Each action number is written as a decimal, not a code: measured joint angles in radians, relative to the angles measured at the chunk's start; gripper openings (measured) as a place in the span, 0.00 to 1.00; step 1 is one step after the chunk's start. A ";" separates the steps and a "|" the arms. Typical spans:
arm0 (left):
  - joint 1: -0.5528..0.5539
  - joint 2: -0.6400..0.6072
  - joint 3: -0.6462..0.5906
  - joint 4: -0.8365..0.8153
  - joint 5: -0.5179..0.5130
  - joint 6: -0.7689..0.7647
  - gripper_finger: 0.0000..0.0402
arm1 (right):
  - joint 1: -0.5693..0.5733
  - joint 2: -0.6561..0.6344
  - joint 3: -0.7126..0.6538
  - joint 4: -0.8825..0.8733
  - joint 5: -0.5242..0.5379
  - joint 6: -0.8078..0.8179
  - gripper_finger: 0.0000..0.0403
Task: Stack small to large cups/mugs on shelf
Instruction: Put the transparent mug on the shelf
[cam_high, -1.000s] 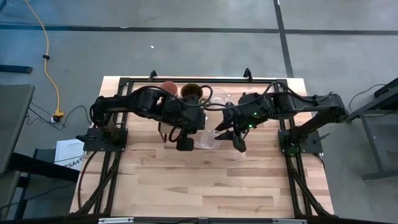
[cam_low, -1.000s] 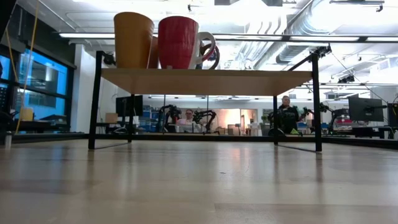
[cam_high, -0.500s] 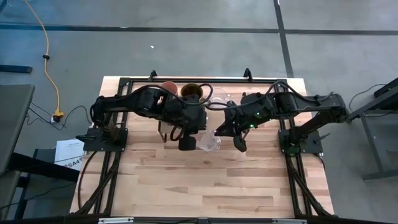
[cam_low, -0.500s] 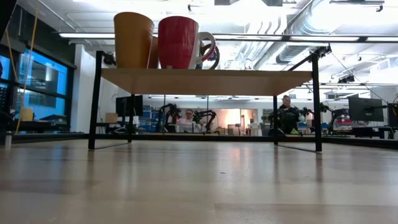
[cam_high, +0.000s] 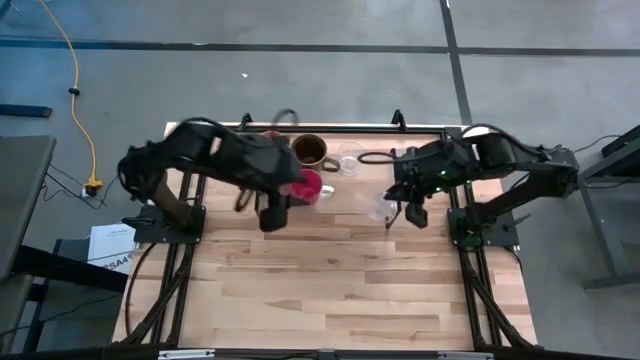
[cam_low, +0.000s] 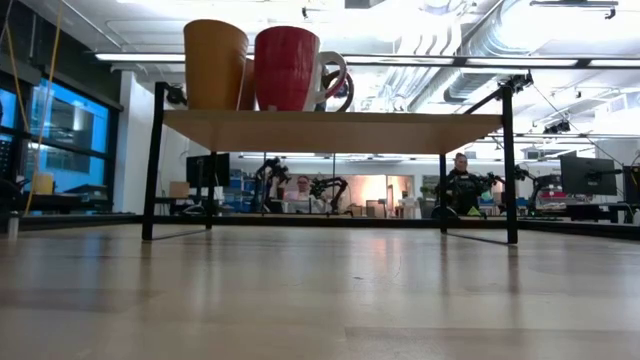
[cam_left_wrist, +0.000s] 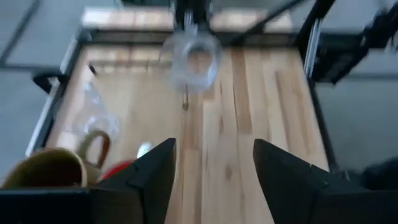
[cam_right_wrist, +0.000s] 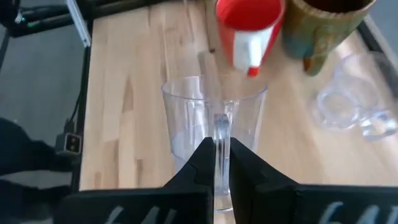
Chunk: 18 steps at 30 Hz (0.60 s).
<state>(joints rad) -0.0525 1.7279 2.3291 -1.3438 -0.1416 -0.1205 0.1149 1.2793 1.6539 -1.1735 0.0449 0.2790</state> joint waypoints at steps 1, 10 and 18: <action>0.000 -0.017 0.000 0.021 -0.005 -0.003 0.51 | -0.004 -0.009 0.000 0.002 0.007 -0.008 0.00; 0.000 -0.139 0.000 0.153 -0.005 -0.045 0.44 | -0.047 -0.268 -0.497 0.563 0.001 0.010 0.00; 0.000 -0.168 -0.127 0.311 -0.035 -0.040 0.37 | -0.062 -0.412 -0.930 1.251 -0.003 0.126 0.00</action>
<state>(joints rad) -0.0528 1.5602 2.2017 -1.0323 -0.1764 -0.1609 0.0525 0.8678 0.7243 0.0770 0.0423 0.4048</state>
